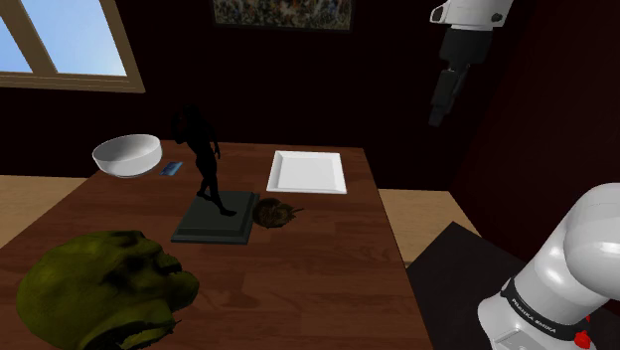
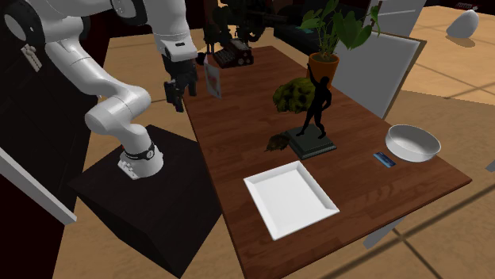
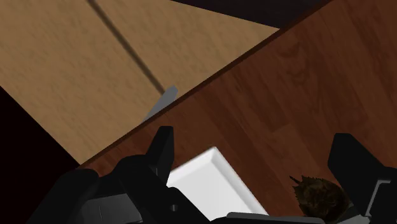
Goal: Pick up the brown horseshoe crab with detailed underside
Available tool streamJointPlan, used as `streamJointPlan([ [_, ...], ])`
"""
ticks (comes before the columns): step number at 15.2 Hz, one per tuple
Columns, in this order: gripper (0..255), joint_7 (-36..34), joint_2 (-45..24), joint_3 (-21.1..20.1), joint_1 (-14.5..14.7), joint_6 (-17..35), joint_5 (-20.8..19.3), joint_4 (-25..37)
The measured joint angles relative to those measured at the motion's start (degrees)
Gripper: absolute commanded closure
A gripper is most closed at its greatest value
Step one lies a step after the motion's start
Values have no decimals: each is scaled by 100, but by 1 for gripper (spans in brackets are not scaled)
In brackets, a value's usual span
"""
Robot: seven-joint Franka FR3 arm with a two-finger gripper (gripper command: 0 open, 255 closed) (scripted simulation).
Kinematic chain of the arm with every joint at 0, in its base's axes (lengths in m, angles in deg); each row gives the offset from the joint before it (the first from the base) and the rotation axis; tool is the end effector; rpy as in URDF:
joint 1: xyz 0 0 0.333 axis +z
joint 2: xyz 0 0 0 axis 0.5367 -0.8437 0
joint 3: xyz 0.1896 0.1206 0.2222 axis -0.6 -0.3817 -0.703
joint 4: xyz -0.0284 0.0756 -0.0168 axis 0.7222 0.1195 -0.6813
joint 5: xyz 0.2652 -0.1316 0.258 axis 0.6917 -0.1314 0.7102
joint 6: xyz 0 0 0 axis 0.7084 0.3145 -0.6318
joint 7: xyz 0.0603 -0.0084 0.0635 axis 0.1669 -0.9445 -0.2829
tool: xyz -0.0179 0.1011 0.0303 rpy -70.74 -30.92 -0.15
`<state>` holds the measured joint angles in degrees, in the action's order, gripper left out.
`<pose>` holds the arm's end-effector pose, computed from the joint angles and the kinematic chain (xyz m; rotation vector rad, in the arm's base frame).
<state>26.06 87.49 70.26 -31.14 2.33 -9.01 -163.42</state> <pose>0.3192 0.0342 0.5892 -3.1110 -0.3603 0.0258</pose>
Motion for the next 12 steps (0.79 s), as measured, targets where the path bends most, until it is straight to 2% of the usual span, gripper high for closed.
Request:
streamJointPlan([
  [4,0,111,-241,-96,95,377,-15,-114],
  [12,0,455,-1521,-495,395,1816,-154,-167],
])
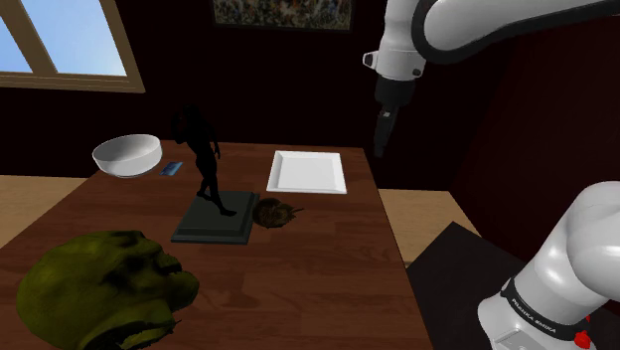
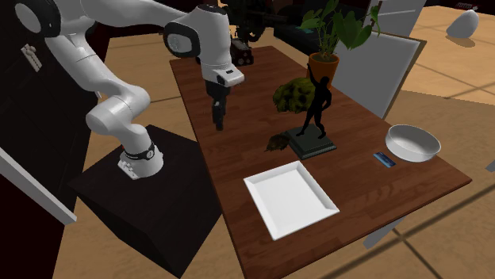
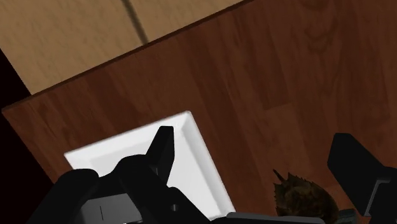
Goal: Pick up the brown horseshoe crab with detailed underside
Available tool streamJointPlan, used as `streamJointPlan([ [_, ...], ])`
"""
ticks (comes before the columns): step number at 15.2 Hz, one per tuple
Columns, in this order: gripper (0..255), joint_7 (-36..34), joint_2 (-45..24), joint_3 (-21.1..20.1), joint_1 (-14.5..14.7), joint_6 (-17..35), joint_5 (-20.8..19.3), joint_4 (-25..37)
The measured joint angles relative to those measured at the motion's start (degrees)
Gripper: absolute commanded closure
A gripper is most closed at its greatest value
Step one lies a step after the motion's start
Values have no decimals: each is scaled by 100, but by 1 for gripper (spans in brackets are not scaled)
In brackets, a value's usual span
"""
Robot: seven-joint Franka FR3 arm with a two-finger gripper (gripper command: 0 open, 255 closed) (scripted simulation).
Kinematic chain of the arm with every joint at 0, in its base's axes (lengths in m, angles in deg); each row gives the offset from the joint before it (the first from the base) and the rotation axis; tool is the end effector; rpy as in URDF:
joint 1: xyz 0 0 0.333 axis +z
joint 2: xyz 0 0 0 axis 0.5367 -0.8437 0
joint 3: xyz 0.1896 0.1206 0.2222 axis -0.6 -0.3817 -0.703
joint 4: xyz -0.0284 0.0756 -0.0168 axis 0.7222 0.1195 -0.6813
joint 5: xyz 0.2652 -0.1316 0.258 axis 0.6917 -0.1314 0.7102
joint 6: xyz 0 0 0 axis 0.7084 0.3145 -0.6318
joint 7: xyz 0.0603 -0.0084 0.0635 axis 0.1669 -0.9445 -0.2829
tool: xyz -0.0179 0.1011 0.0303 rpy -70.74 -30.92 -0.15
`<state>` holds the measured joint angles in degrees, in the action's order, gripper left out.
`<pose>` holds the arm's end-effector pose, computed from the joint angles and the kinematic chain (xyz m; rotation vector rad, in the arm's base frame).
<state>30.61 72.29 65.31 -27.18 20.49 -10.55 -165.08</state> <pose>0.3980 0.1003 0.5040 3.0139 0.7051 0.0030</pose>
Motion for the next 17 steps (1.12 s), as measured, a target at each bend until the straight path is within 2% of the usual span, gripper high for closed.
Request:
streamJointPlan([
  [4,0,127,-637,-205,121,661,-151,23],
  [9,0,179,-1593,-478,245,1331,-472,354],
  [17,0,22,-3216,-820,498,2208,-1354,1071],
])
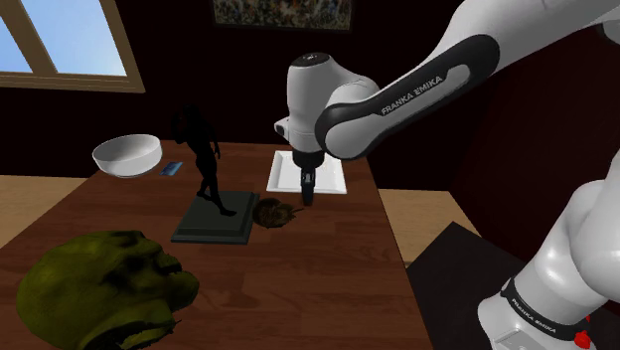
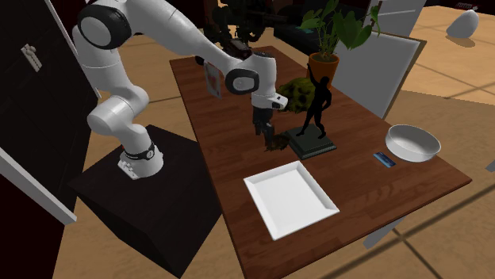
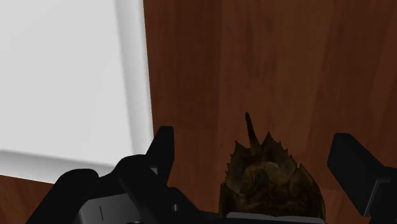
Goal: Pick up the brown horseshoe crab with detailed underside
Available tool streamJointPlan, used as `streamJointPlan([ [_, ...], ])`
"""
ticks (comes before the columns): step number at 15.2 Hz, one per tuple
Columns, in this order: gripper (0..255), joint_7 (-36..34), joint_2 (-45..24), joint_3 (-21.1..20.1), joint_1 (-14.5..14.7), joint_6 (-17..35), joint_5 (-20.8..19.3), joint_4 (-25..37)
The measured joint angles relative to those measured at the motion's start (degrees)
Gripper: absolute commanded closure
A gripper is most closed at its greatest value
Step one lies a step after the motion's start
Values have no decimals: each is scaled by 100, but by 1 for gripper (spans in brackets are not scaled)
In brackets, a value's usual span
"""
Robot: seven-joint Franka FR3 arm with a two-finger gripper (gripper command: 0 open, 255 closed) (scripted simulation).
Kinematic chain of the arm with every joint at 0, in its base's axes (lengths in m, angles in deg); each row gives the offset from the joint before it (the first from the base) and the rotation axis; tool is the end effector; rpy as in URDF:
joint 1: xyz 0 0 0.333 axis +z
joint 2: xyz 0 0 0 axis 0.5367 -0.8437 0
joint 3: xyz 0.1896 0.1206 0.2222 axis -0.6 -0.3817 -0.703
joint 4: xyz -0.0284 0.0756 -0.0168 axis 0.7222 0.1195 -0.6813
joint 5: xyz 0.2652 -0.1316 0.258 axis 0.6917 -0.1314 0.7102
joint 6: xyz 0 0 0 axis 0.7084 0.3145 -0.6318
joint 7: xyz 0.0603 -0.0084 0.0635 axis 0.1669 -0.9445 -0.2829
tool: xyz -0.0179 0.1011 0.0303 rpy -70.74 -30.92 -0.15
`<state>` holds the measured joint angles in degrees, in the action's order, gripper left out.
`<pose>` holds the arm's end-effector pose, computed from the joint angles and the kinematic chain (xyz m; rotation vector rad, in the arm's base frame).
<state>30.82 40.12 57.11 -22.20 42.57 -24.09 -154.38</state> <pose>0.4951 0.2394 0.3572 2.7332 1.2410 0.0558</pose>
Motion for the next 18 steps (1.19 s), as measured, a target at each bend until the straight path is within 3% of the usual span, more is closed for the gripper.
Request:
streamJointPlan([
  [4,0,-130,-709,-49,188,292,-490,360],
  [11,0,-330,-1111,32,254,704,-781,312],
  [12,255,-350,-1138,39,261,733,-801,306],
  [18,255,-368,-1171,47,267,758,-821,314],
])
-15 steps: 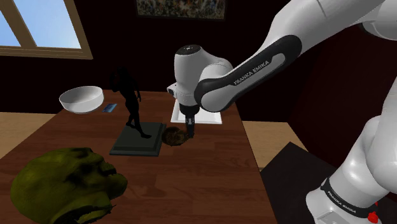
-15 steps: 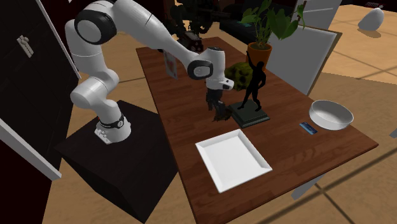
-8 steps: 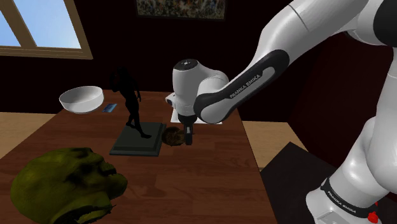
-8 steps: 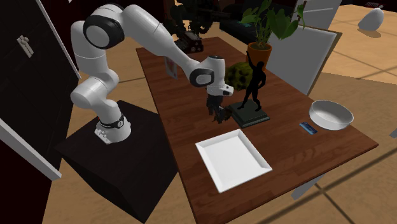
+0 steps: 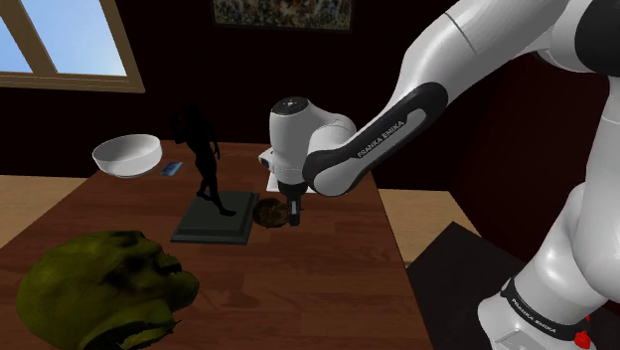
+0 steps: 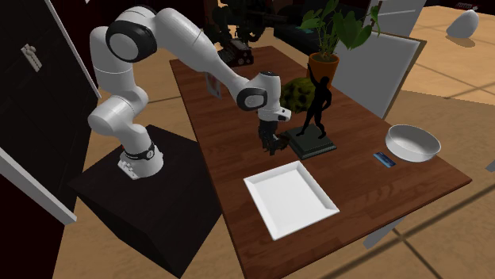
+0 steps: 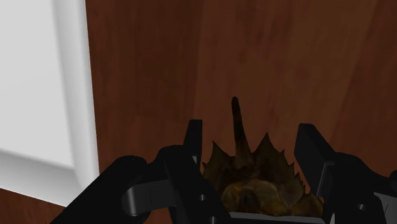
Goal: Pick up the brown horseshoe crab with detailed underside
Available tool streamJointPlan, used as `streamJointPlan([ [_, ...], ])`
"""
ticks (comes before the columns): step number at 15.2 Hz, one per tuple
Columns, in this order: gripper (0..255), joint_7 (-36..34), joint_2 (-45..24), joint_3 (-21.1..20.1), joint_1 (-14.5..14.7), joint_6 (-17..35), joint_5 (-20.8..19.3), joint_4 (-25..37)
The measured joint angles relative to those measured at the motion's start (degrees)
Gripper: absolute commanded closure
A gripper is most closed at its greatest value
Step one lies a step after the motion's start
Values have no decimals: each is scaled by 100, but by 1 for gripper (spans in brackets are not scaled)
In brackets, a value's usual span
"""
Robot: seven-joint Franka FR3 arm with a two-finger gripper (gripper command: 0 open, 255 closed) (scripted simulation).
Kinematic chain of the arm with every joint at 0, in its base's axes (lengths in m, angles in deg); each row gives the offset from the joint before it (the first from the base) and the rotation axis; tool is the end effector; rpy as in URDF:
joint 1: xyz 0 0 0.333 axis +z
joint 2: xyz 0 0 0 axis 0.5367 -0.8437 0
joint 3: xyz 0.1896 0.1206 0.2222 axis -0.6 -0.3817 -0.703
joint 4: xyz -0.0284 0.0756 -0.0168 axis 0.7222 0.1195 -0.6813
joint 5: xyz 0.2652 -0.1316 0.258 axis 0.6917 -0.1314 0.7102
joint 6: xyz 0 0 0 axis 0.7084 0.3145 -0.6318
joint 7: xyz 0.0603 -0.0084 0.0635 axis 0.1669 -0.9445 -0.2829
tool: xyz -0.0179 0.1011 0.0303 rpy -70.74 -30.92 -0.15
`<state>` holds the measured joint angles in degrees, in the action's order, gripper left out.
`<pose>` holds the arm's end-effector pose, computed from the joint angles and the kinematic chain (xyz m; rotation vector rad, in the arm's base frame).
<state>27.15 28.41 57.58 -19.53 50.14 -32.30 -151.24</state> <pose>0.5093 0.2734 0.2808 2.6554 1.3552 0.0672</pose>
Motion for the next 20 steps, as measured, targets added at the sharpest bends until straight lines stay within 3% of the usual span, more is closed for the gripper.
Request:
streamJointPlan([
  [5,255,10,27,-11,1,-38,20,8],
  [20,255,451,711,-163,-91,-913,505,285],
])
